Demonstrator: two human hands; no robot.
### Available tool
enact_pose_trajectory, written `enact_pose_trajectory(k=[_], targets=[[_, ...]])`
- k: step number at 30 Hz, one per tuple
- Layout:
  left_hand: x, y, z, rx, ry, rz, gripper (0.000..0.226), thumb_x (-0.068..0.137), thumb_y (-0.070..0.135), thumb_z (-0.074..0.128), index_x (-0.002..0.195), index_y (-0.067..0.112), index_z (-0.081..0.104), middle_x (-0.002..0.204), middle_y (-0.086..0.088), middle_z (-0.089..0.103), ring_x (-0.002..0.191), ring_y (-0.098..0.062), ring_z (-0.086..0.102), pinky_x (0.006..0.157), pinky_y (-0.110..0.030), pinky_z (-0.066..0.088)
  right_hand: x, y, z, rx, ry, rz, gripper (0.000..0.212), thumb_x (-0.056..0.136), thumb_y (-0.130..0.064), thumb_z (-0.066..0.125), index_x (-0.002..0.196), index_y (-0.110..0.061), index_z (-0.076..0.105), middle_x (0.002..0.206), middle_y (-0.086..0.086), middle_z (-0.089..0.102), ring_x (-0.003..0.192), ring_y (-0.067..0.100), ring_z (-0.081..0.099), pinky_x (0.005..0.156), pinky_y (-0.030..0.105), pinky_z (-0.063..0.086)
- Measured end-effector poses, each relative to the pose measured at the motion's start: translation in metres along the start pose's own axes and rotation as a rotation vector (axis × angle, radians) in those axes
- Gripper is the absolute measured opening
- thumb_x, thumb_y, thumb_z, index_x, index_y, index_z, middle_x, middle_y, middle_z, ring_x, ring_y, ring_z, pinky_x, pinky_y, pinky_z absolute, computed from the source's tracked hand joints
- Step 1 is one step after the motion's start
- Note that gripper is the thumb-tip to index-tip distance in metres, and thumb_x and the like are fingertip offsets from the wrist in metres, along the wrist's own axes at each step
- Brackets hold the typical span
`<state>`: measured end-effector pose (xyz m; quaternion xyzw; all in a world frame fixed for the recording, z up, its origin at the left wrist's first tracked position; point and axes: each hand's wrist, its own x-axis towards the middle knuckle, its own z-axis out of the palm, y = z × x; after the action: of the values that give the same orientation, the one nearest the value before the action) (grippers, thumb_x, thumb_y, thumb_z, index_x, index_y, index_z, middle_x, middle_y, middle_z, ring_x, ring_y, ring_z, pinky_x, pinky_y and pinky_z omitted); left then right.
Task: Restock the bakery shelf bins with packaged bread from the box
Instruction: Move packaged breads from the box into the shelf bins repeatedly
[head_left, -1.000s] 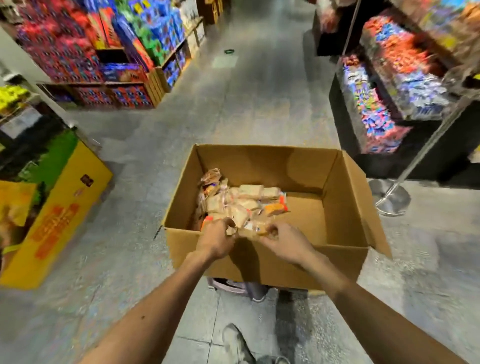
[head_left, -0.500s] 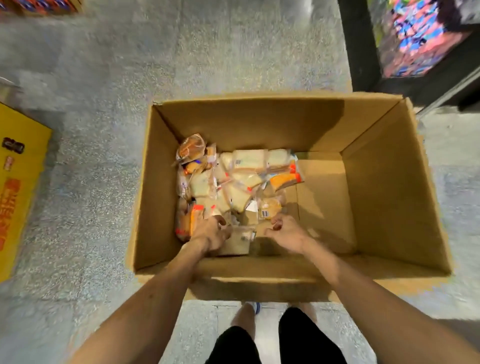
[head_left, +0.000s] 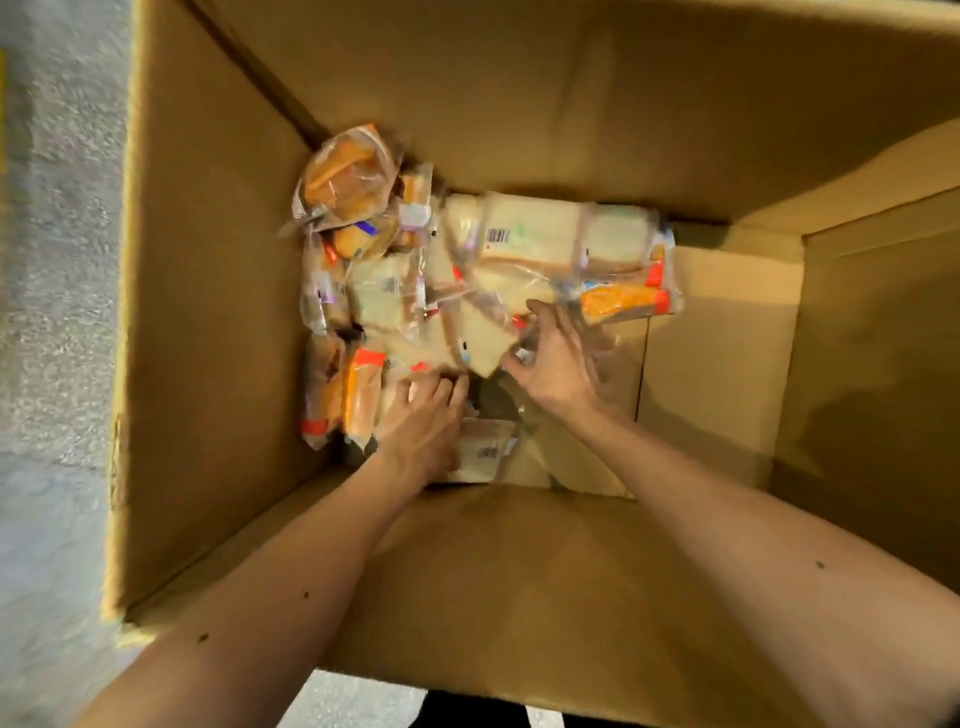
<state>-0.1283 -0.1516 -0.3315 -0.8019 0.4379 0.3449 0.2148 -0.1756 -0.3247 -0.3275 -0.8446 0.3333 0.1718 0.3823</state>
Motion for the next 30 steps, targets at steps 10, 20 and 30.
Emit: enact_pose_trajectory(k=[10,20,30], targets=[[-0.005,-0.007,-0.011,-0.407,-0.114,0.022,0.050,0.085,0.033,0.073,0.128,0.017,0.052,0.130,-0.006,0.055,0.112,-0.023,0.056,0.092,-0.032,0.048,0.016,-0.018,0.014,-0.272,-0.070,-0.025,0.051,0.087,-0.043,0.070,0.124,-0.010,0.062,0.122,0.009,0.064,0.125,0.030,0.048,0.113,0.046,0.032],[-0.017,-0.042,-0.043,-1.202,-0.162,-0.171,0.070,0.069,0.026,0.089,0.127,0.034,0.050,0.092,0.008,0.068,0.095,-0.008,0.061,0.077,-0.013,0.047,0.044,-0.004,-0.060,-0.074,0.141,-0.138,0.013,0.093,-0.023,0.065,0.098,-0.018,0.075,0.107,-0.001,0.056,0.112,0.022,0.046,0.097,0.038,0.039],[-0.043,-0.049,-0.073,-1.747,-0.101,-0.242,0.038,0.078,0.007,0.081,0.094,0.026,0.053,0.070,0.022,0.068,0.070,0.019,0.060,0.070,0.000,0.043,0.095,-0.022,-0.072,0.586,0.248,0.499,0.012,0.089,-0.026,0.073,0.090,-0.018,0.064,0.091,-0.002,0.064,0.089,0.017,0.062,0.073,0.023,0.047]])
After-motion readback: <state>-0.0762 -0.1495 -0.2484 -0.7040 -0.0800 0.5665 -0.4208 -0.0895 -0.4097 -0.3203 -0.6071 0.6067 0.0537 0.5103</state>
